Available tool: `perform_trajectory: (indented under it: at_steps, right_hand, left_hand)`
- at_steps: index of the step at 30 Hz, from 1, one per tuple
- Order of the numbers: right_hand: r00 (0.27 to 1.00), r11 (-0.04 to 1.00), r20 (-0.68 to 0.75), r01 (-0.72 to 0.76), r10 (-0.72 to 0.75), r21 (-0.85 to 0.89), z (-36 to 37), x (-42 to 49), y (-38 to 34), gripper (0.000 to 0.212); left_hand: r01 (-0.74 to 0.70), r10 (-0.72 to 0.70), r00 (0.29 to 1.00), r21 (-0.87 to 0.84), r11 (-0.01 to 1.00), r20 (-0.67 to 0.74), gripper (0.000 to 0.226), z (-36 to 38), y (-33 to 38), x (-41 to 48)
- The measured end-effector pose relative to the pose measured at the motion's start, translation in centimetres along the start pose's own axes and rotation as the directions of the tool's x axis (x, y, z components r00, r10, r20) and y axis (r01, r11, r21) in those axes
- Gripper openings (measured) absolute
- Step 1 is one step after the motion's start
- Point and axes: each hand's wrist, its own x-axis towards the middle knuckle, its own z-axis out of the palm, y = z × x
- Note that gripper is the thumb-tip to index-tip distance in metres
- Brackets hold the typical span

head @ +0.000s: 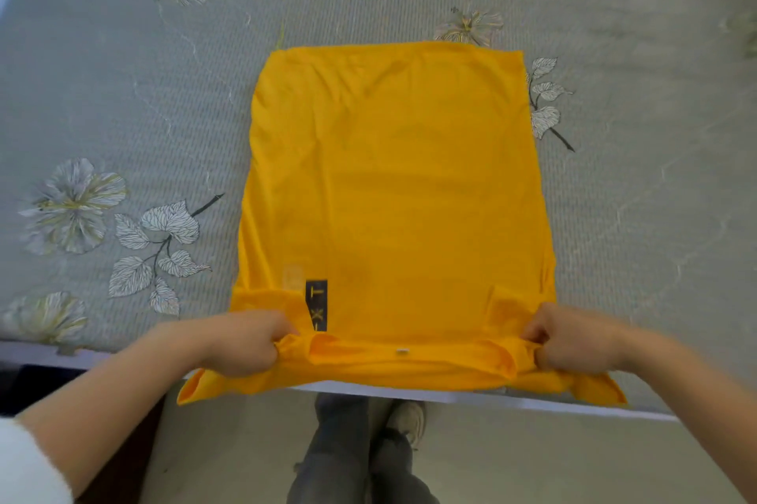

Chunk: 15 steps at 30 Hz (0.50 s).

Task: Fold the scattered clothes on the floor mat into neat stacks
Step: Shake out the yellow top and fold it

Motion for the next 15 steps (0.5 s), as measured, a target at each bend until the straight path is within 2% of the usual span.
perform_trajectory:
  at_steps: [3,9,10,12,15]
  right_hand:
    - [1.0,0.999,0.014,0.011,-0.012,0.041,-1.5,0.2,-0.5,0.027]
    - [0.999,0.993,-0.038,-0.012,0.017,0.121,-9.6,3.3,-2.1,0.023]
    - [0.998,0.991,-0.049,-0.03,0.036,0.13,-11.4,3.8,-2.4,0.022]
    - [0.993,0.987,-0.092,-0.061,0.075,0.147,-15.1,4.9,-3.1,0.022]
    - [0.97,0.979,-0.199,-0.105,0.139,0.173,-21.1,6.6,-4.5,0.02]
  left_hand:
    - [-0.014,0.017,0.999,-0.087,0.996,0.04,0.02,-1.4,-0.5,-0.5]
    - [-0.075,0.062,0.996,-0.229,0.971,-0.06,0.02,-11.1,-1.3,0.6]
    - [-0.083,0.068,0.995,-0.257,0.963,-0.069,0.014,-13.1,-1.3,0.8]
    - [-0.085,0.058,0.992,-0.242,0.967,-0.115,0.005,-17.4,-1.2,1.4]
    - [-0.084,0.036,0.976,-0.22,0.972,-0.216,0.013,-23.9,-1.4,2.9]
